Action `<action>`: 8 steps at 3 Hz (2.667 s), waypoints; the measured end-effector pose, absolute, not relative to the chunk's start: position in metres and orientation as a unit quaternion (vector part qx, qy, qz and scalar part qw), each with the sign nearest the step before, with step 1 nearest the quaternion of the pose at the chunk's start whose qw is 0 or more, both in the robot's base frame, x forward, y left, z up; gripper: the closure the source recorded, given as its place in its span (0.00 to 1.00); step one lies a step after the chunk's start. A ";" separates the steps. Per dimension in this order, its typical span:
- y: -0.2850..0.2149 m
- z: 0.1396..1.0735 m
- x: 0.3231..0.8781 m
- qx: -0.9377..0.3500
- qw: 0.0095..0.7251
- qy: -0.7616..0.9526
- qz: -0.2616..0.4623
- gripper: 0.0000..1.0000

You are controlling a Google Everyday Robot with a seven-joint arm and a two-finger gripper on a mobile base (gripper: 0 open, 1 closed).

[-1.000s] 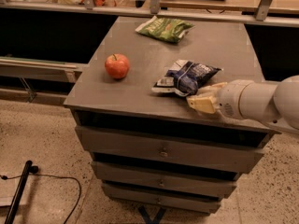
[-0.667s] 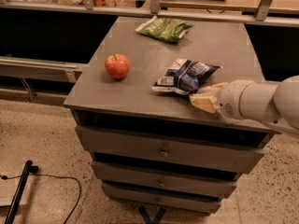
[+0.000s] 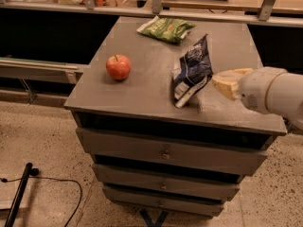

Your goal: Pick blue chip bag

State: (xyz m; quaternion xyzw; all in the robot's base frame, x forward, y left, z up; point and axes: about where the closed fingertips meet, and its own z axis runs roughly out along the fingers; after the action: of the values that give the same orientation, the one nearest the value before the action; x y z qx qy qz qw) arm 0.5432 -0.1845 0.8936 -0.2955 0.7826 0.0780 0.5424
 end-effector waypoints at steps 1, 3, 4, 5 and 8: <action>-0.195 0.944 0.530 -0.284 0.579 0.761 0.065 1.00; -0.203 0.980 0.518 -0.282 0.590 0.754 0.066 0.81; -0.201 0.966 0.522 -0.280 0.575 0.765 0.082 0.58; -0.201 0.942 0.528 -0.276 0.556 0.779 0.094 0.36; -0.187 0.876 0.540 -0.328 0.513 0.782 0.136 0.00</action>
Offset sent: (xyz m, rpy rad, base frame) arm -0.0303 -0.0329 0.1045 0.0378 -0.1605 -0.0591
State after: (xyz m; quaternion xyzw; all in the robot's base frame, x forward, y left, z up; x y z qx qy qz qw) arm 0.5395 -0.1869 0.8756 -0.3277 0.7820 0.1355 0.5125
